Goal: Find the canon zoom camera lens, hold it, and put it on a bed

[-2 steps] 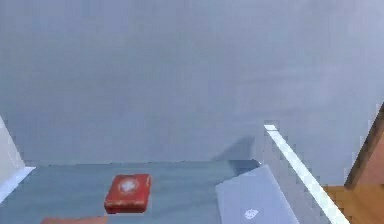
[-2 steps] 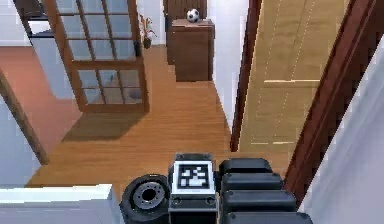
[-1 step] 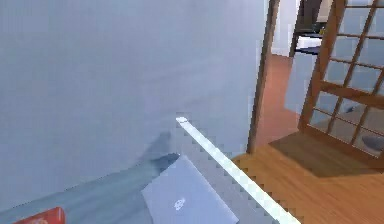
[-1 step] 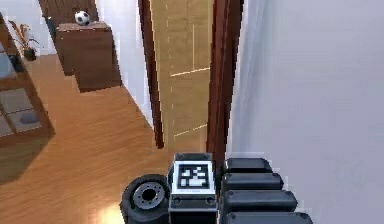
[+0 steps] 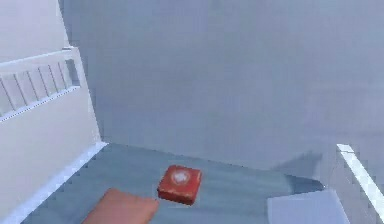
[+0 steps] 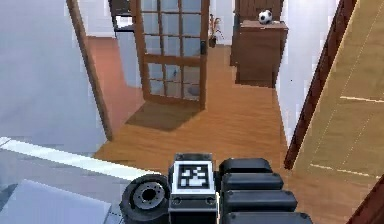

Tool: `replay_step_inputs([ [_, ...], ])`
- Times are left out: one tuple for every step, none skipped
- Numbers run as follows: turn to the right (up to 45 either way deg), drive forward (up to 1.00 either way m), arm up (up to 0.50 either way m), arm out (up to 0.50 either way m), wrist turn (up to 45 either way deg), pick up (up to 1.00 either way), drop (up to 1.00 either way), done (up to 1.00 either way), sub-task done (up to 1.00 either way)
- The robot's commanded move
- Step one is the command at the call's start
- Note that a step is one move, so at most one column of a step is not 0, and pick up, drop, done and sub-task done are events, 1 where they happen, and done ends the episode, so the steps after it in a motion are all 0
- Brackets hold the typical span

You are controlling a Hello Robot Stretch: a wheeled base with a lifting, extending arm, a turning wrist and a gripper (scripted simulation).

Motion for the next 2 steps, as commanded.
replay_step_inputs([
  [-30.0, 0.00, 0.00, 0.00, 0.0, 0.00, 0.00, 0.00, 0.00],
  [45.0, 0.00, 0.00, 0.00, 0.0, 0.00, 0.00, 0.00, 0.00],
])
